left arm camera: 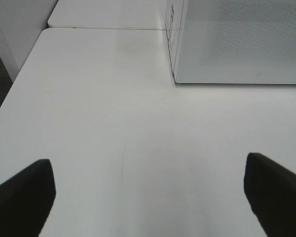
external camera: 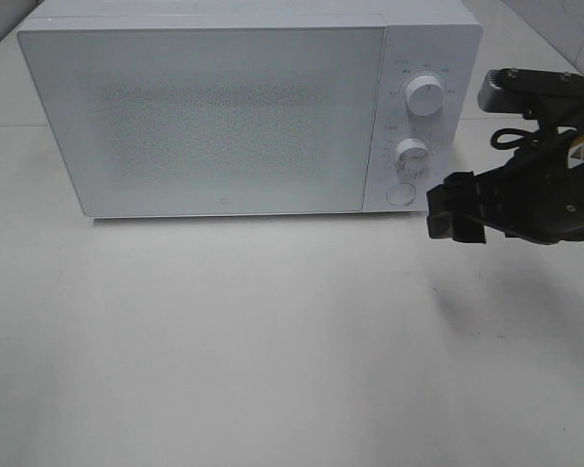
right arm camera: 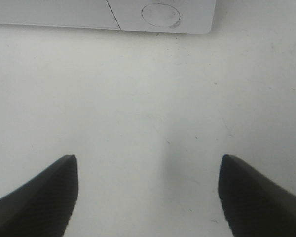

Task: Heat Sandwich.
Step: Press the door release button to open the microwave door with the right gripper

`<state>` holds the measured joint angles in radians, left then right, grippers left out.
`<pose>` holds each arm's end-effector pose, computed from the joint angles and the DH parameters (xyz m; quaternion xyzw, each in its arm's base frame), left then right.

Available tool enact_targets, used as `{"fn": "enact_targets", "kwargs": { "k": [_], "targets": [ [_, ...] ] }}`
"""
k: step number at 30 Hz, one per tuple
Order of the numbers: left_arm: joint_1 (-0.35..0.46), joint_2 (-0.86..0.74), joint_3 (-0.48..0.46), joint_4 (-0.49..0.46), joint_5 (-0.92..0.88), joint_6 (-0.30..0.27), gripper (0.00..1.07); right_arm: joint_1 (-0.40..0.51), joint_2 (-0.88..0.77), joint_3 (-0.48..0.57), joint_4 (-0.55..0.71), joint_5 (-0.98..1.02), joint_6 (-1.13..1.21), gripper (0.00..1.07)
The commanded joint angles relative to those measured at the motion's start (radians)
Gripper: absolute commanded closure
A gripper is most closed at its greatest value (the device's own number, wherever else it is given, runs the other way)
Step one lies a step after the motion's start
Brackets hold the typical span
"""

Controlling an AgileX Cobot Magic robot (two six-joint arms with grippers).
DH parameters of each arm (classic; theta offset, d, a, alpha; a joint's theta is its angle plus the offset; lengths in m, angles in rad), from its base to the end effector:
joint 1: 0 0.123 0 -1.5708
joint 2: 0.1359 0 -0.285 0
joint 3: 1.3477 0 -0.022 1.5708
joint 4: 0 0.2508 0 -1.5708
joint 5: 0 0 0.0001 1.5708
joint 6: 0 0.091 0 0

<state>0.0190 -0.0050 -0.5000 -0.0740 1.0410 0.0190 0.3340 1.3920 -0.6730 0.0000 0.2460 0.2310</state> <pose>-0.0048 -0.0059 0.2791 0.0012 0.8461 -0.0269 0.5323 0.2468 0.0856 0.2073 -0.0484 0.9393 0.0947 0.3261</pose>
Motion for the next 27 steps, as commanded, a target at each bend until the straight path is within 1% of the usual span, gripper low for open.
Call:
{"fn": "enact_targets", "kwargs": {
  "k": [1, 2, 4, 6, 7, 9, 12, 15, 17, 20, 22, 23, 26, 27],
  "targets": [
    [0.003, -0.026, 0.004, -0.005, -0.007, -0.001, 0.09, -0.004, -0.079, -0.007, -0.068, 0.107, -0.018, 0.31],
    [0.003, -0.026, 0.004, -0.005, -0.007, -0.001, 0.09, -0.004, -0.079, -0.007, -0.068, 0.107, -0.018, 0.31],
    [0.003, -0.026, 0.004, -0.005, -0.007, -0.001, 0.09, -0.004, -0.148, -0.007, -0.077, 0.189, -0.020, 0.31],
    [0.003, -0.026, 0.004, -0.005, -0.007, -0.001, 0.09, -0.004, -0.199, -0.007, -0.078, 0.235, -0.025, 0.31],
    [0.003, -0.026, 0.004, -0.005, -0.007, -0.001, 0.09, -0.004, -0.199, -0.007, -0.078, 0.235, -0.025, 0.31],
    [0.003, -0.026, 0.004, -0.005, -0.007, -0.001, 0.09, -0.004, -0.270, -0.007, -0.078, 0.295, -0.029, 0.31],
    [0.003, -0.026, 0.004, -0.005, -0.007, -0.001, 0.09, -0.004, -0.314, -0.007, -0.089, 0.327, -0.037, 0.31],
    [0.003, -0.026, 0.004, -0.005, -0.007, -0.001, 0.09, -0.004, -0.407, -0.007, -0.095, 0.395, -0.044, 0.31],
    [0.003, -0.026, 0.004, -0.005, -0.007, -0.001, 0.09, -0.004, -0.426, -0.007, -0.095, 0.414, -0.045, 0.31],
    [0.003, -0.026, 0.004, -0.005, -0.007, -0.001, 0.09, -0.004, -0.523, -0.007, -0.096, 0.478, -0.050, 0.31],
    [0.003, -0.026, 0.004, -0.005, -0.007, -0.001, 0.09, -0.004, -0.551, -0.007, -0.096, 0.492, -0.054, 0.31],
    [0.003, -0.026, 0.004, -0.005, -0.007, -0.001, 0.09, -0.004, -0.607, -0.007, -0.096, 0.520, -0.059, 0.31],
    [0.003, -0.026, 0.004, -0.005, -0.007, -0.001, 0.09, -0.004, -0.697, -0.007, -0.100, 0.558, -0.075, 0.31],
    [0.003, -0.026, 0.004, -0.005, -0.007, -0.001, 0.09, -0.004, -0.697, -0.007, -0.100, 0.558, -0.075, 0.31]
  ]
}}
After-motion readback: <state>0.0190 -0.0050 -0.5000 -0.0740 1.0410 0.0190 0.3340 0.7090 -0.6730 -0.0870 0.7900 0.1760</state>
